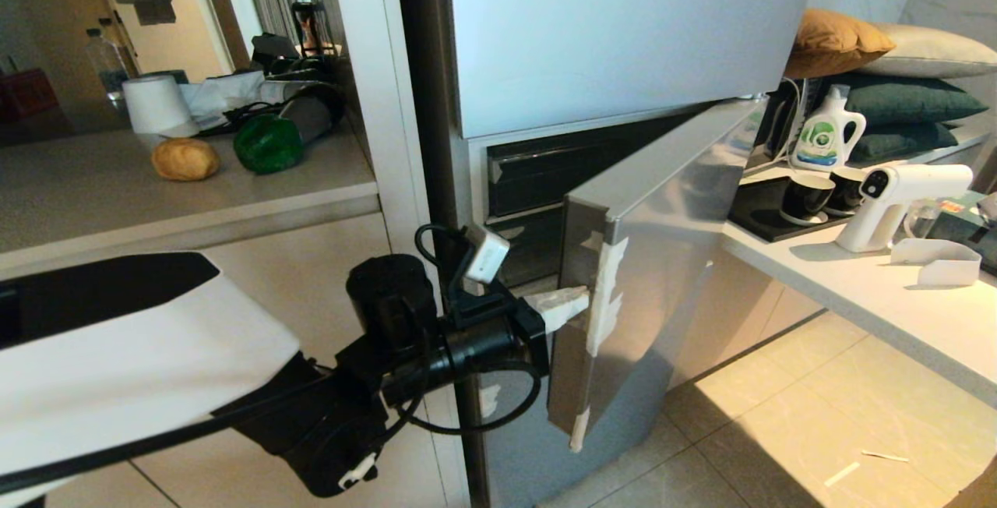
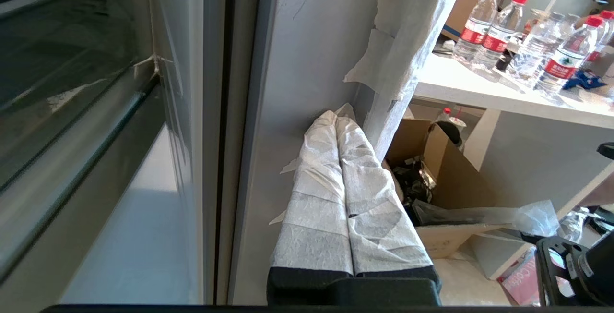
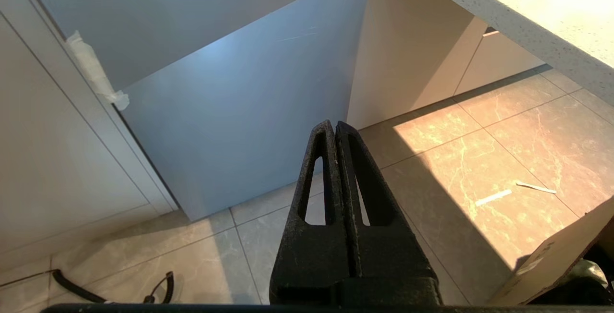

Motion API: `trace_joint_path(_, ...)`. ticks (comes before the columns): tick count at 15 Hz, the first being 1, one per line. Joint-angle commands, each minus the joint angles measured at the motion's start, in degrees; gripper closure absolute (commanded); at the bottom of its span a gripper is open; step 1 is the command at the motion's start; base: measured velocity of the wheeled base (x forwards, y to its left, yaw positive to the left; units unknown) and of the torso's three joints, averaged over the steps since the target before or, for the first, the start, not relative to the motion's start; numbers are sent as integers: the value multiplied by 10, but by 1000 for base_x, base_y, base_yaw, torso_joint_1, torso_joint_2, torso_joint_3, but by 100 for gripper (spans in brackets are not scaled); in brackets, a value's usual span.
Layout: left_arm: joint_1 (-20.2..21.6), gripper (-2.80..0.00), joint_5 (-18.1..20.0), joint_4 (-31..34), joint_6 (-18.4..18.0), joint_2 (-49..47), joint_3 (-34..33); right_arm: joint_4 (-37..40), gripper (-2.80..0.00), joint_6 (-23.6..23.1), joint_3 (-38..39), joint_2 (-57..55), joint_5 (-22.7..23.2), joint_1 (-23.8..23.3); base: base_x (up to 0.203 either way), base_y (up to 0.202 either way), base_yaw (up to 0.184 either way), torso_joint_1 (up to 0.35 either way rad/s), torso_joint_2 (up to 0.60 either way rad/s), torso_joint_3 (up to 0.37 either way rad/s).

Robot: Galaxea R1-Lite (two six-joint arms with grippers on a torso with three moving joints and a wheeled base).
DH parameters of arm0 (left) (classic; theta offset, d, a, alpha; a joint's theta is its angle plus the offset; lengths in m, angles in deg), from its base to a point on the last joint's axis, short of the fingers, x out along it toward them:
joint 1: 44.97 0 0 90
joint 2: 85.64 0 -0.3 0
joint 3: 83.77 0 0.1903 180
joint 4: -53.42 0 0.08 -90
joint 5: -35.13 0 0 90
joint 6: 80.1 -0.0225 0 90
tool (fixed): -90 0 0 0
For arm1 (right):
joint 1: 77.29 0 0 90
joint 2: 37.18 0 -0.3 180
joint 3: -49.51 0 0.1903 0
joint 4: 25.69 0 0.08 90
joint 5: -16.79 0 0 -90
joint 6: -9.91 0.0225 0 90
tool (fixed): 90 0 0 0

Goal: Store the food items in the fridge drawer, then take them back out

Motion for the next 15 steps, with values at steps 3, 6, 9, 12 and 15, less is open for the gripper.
trace_joint_path(3, -33, 0, 1, -6, 2, -2, 3, 1, 0, 0, 0, -1, 0, 0, 0, 0, 0, 0, 0, 0)
trace_joint_path(6, -73, 0, 1, -6, 2, -10, 14, 1, 0, 0, 0, 0, 0, 0, 0, 0, 0, 0, 0, 0)
trace_joint_path(9, -123, 0, -3, -4, 2, -23, 44, 1, 0, 0, 0, 0, 0, 0, 0, 0, 0, 0, 0, 0)
trace_joint_path(12, -173, 0, -6, -3, 2, -19, 50, 1, 0, 0, 0, 0, 0, 0, 0, 0, 0, 0, 0, 0)
trace_joint_path(15, -216, 0, -20, -3, 2, -19, 51, 1, 0, 0, 0, 0, 0, 0, 0, 0, 0, 0, 0, 0)
